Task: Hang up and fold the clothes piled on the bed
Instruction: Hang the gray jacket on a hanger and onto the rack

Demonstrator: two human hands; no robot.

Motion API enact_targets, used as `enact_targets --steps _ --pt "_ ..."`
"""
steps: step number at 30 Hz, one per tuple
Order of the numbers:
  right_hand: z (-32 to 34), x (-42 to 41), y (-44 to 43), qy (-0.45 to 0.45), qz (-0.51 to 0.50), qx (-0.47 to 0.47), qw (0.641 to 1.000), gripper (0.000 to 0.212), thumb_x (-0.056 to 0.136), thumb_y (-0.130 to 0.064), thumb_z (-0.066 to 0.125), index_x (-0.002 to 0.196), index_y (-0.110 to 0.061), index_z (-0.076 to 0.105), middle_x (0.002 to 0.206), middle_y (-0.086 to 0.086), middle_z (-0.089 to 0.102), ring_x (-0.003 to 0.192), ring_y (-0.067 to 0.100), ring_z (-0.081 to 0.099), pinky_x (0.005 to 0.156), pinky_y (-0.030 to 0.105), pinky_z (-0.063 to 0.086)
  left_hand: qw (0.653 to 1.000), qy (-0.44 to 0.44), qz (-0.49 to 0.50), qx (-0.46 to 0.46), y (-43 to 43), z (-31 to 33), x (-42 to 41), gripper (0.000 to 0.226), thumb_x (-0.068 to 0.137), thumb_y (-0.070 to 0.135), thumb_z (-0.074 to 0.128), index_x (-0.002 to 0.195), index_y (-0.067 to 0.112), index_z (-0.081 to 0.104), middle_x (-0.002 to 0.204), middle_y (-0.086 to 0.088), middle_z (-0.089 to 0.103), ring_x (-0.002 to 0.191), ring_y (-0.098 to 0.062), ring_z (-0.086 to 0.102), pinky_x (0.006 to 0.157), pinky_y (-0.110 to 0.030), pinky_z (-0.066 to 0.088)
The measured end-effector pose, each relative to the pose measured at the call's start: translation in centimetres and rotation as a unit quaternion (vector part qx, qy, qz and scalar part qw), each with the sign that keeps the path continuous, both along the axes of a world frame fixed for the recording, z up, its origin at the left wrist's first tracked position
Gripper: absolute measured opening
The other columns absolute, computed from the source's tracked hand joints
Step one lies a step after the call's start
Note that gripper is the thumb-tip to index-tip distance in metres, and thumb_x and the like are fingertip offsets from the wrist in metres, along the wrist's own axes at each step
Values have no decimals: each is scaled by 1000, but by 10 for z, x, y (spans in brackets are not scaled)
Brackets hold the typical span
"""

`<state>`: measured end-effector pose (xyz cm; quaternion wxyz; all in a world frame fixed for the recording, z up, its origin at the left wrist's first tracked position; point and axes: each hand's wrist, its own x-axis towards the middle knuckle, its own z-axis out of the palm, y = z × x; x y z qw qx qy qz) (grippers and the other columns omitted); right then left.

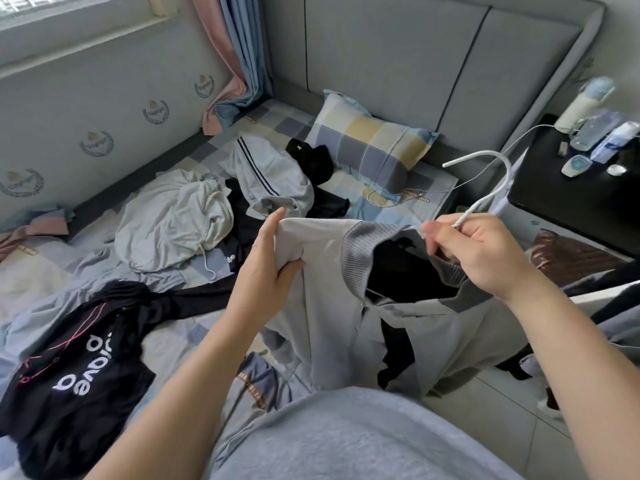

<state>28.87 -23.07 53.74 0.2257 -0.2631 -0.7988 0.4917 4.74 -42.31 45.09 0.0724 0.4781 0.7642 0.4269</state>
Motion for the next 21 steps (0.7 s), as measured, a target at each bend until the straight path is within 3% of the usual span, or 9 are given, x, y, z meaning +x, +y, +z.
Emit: enact_targets --steps 2,4,6,8,11,14,18,21 --pt "1 0 5 -16 -13 12 1000 44 94 -43 56 64 -11 63 49 4 28 45 20 25 45 25 23 1000 16 -2 2 -4 7 -2 81 91 22 73 152 40 23 138 -2 50 112 -6 50 83 -21 39" --pt "1 0 10 -38 -27 36 998 43 94 -41 57 65 -9 65 46 -7 31 42 8 28 45 15 26 999 52 1 16 -8 18 -10 65 90 29 74 145 42 42 113 -2 52 89 -9 49 69 -20 39" --pt "-2 2 12 -66 -28 40 997 43 91 -44 57 64 -12 65 46 -7 31 41 9 28 44 16 27 996 79 -15 50 -11 29 -21 36 90 26 71 126 28 68 96 -1 50 79 -14 49 70 -31 48" --pt "-5 5 12 -86 -12 28 996 42 86 -49 57 64 -14 66 46 -2 30 42 14 26 43 19 28 993 86 -29 78 -11 37 -27 20 89 19 68 106 13 77 89 -2 53 76 -16 52 72 -30 48" --pt "-8 6 7 -112 29 14 993 42 87 -50 56 63 -16 64 49 -1 32 46 18 30 47 22 32 993 66 -8 96 -7 45 -26 15 91 18 67 97 9 77 85 -5 56 77 -7 52 73 -14 41" --pt "-8 7 0 -92 70 -18 993 42 93 -45 56 63 -17 64 53 7 30 49 23 27 48 24 30 998 23 37 46 -4 50 -27 15 97 13 62 85 9 71 89 -6 53 82 -5 49 75 -8 34" --pt "-6 7 -6 -37 66 -15 997 38 96 -38 57 66 -17 66 52 17 29 48 33 24 46 26 26 999 -23 0 -31 -6 53 -27 31 104 9 49 78 1 64 94 -11 57 90 -17 53 82 -20 39" --pt "-5 3 -14 -17 55 18 998 38 96 -42 58 67 -18 66 56 21 37 52 40 32 48 25 30 991 -77 -78 -82 -11 58 -18 34 107 23 44 86 7 64 80 -7 57 72 -12 48 70 -28 38"
